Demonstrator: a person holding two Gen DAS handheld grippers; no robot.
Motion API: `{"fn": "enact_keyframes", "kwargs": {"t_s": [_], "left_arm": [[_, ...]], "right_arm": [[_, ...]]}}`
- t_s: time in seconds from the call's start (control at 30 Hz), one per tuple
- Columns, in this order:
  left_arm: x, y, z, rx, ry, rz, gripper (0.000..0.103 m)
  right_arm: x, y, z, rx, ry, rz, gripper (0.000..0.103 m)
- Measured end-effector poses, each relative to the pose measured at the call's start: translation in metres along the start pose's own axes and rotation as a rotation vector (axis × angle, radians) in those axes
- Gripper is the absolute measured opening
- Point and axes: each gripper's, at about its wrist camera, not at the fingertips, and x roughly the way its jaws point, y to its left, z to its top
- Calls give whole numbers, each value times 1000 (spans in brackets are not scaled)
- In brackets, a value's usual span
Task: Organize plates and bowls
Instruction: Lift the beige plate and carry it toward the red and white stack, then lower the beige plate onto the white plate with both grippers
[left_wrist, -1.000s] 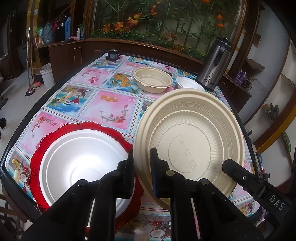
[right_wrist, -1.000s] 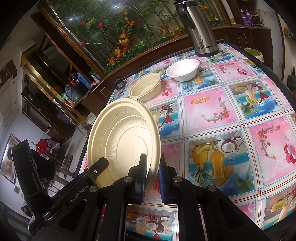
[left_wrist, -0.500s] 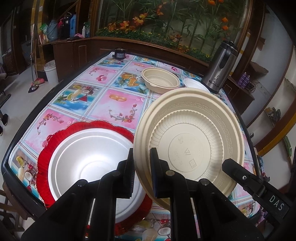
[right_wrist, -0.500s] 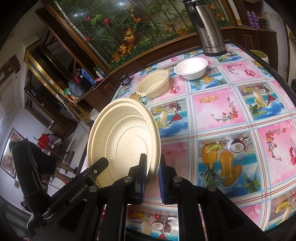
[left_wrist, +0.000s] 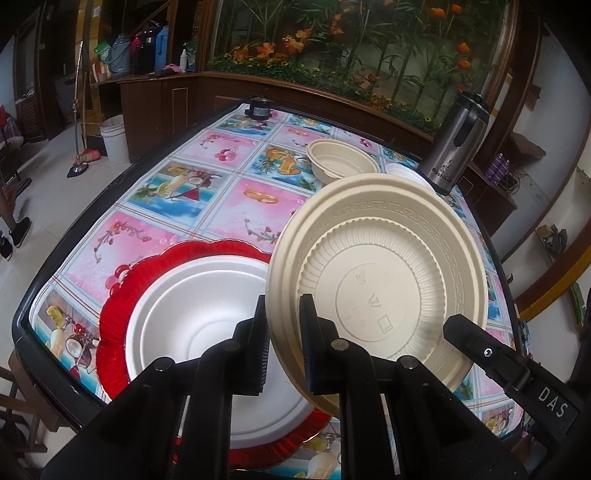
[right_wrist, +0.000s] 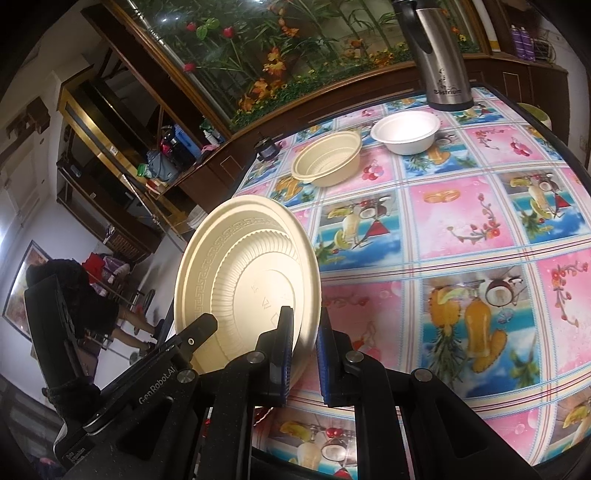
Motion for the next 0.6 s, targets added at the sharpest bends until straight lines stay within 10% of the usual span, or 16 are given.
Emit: {"fn": "enact_keyframes", "kwargs": {"t_s": [0.6], "left_arm": [[-16,44,-2,-64,-25,61,13]], "right_arm": [[22,37,-8,-62,50,69,11]]}}
